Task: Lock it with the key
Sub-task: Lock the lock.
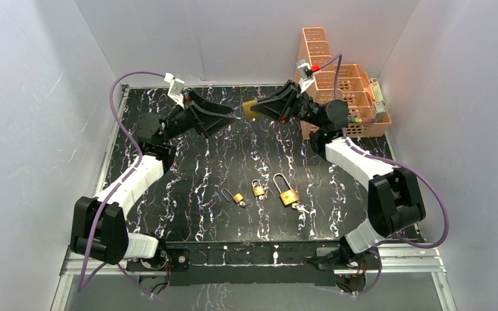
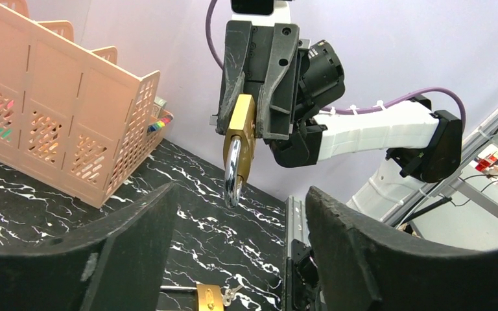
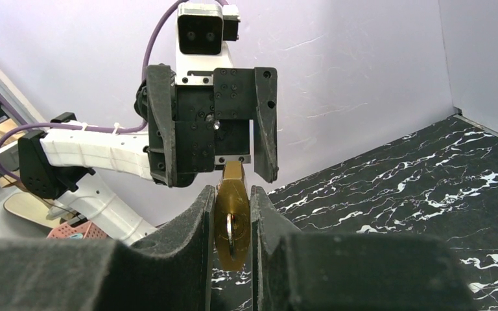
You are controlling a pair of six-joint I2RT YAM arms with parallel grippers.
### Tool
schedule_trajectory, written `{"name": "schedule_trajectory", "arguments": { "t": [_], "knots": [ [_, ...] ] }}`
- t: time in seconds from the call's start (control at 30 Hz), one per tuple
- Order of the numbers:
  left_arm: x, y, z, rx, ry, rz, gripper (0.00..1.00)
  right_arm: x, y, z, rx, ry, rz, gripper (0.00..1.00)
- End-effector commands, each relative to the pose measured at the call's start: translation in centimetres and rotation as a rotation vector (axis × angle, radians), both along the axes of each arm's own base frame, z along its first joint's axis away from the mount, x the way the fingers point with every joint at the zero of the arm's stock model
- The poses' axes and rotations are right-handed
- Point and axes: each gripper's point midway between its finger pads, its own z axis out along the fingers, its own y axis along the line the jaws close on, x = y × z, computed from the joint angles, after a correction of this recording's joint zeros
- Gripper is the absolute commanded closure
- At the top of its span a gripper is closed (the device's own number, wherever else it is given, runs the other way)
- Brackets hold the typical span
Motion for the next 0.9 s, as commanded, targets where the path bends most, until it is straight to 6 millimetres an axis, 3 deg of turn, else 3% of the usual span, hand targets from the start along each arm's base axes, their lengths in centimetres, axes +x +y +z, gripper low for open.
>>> {"name": "schedule_trajectory", "arguments": {
  "t": [0.0,0.17,0.3,0.53,0.6,0.67,0.7,0.87],
  "knots": [
    [-0.5,-0.4,1.6,-0.018,-0.08,-0.017,0.36,-0.9,-0.6,5.0,0.105,-0.148,-0.015,1.0],
    [-0.4,-1.0,1.3,-0.016,-0.065,-0.035,0.39,-0.9,-0.5,5.0,0.104,-0.152,-0.011,1.0],
    [-0.4,-1.2,1.4,-0.015,-0.073,-0.04,0.49,-0.9,-0.5,5.0,0.103,-0.153,-0.009,1.0],
    [-0.5,-1.8,1.5,-0.018,-0.077,-0.058,0.57,-0.9,-0.4,4.4,0.106,-0.143,-0.004,1.0],
    [-0.5,-1.9,1.5,-0.021,-0.08,-0.061,0.68,-0.9,-0.3,4.4,0.105,-0.143,-0.002,1.0],
    [-0.3,-1.9,1.5,-0.023,-0.076,-0.056,0.94,-0.9,-0.3,4.3,0.104,-0.14,-0.003,1.0],
    [-0.2,-1.9,1.4,-0.025,-0.073,-0.053,1.0,-0.8,-0.3,4.3,0.103,-0.138,-0.003,1.0],
    [-0.2,-1.5,1.5,-0.046,-0.097,-0.019,1.0,-0.7,-0.3,3.7,0.075,-0.132,-0.012,1.0]
  ]
}}
